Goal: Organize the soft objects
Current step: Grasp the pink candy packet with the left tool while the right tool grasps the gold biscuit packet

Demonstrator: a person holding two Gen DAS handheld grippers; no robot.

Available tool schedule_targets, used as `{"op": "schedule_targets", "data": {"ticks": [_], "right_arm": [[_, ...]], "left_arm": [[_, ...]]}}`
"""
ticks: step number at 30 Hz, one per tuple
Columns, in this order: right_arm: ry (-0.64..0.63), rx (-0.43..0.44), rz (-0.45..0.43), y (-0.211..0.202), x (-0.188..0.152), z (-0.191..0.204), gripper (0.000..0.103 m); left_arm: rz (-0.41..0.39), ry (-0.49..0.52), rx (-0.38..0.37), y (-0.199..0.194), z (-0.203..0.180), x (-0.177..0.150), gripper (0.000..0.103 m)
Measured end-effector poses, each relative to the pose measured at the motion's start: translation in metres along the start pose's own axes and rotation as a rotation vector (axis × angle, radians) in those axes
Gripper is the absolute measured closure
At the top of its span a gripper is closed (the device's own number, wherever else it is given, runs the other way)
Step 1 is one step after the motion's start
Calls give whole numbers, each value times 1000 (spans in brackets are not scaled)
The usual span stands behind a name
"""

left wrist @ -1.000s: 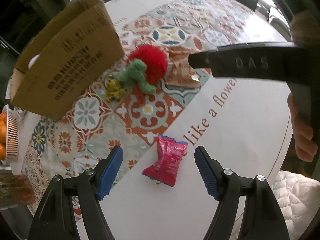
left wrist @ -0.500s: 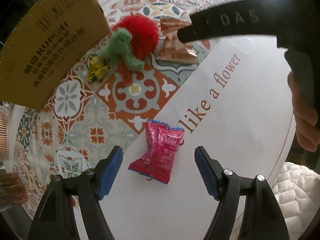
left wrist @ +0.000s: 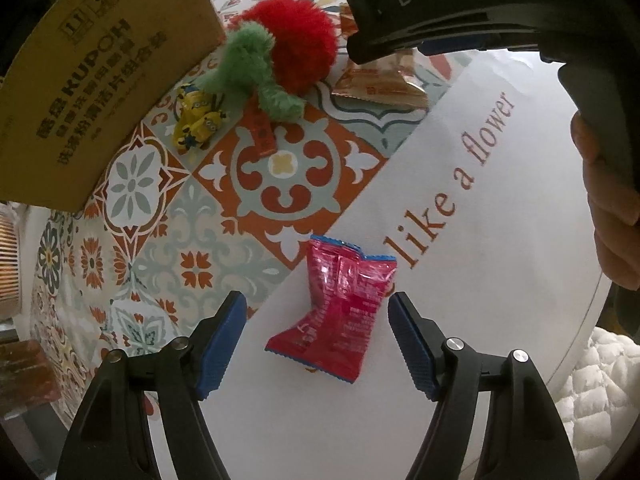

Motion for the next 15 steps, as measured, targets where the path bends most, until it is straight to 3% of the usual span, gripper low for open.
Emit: {"op": "schedule_targets", "data": {"ticks": [15], "right_arm": [[-12, -35, 60, 31, 4, -3, 47]], "left_arm": [[35, -124, -68, 28, 9, 4, 52]]}}
Point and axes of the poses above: each gripper's, at about its wrist camera, not at the fingertips, and y roughly the way its jaws point, z to its left, x to its top, the point moved 3 cm from there along y, roughly the way its jaws point, and after that the axes turned 7 degrees about x, right-handed, at the moved point
